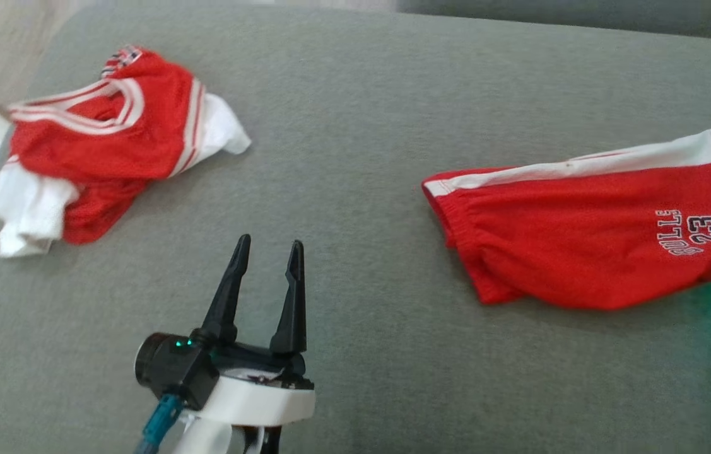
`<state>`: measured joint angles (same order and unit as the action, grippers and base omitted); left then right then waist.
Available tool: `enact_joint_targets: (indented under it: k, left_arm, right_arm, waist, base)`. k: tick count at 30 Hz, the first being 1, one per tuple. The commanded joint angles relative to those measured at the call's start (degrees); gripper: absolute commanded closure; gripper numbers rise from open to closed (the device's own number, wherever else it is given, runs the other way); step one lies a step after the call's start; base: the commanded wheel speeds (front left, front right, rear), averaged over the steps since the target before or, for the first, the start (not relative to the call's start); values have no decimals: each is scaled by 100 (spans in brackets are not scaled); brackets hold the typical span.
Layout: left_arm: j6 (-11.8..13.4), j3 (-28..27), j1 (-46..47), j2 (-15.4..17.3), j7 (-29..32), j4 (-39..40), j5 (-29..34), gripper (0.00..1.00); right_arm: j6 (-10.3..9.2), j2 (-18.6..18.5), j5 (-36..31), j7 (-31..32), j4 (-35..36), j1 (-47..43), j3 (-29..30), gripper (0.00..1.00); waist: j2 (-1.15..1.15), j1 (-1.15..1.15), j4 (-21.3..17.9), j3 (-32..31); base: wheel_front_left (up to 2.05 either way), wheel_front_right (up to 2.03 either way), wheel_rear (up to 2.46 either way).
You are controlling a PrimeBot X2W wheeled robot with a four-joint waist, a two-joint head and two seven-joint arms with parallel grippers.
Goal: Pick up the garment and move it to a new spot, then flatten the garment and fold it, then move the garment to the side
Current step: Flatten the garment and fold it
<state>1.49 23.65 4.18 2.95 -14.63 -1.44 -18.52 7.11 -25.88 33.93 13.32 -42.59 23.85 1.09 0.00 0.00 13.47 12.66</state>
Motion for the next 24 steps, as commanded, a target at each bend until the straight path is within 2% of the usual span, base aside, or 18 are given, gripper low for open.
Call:
enact_joint_targets:
  k: [1, 8, 10, 15, 24]
  left_arm:
    - [-10, -233, 17, -6, -37, 170, 51, 0]
    - [-59, -234, 20, -7, -37, 138, 100, 0]
    - [-59, -225, 19, -7, -37, 118, 107, 0]
    - [-98, -198, -17, -7, -37, 10, 116, 0]
    - [-162, -87, -161, -7, -37, -101, 102, 0]
  right_arm:
    - [37, -226, -55, -84, 103, -98, -49, 100]
    - [37, -562, -254, -405, -34, -178, 64, 100]
    - [37, -557, -283, -518, -9, -127, 124, 100]
    - [37, -347, -247, -583, 497, 72, -30, 100]
    - [37, 281, 75, -119, 2230, -69, -739, 100]
  waist:
    - [0, 0, -227, -139]
    - [0, 0, -645, -279]
    - [0, 0, -701, -317]
    - [0, 0, -762, -450]
    - [0, 0, -576, -781]
  base:
    - [0, 0, 0]
    - [0, 0, 0]
    - [0, 0, 0]
    - [0, 0, 0]
    - [0, 0, 0]
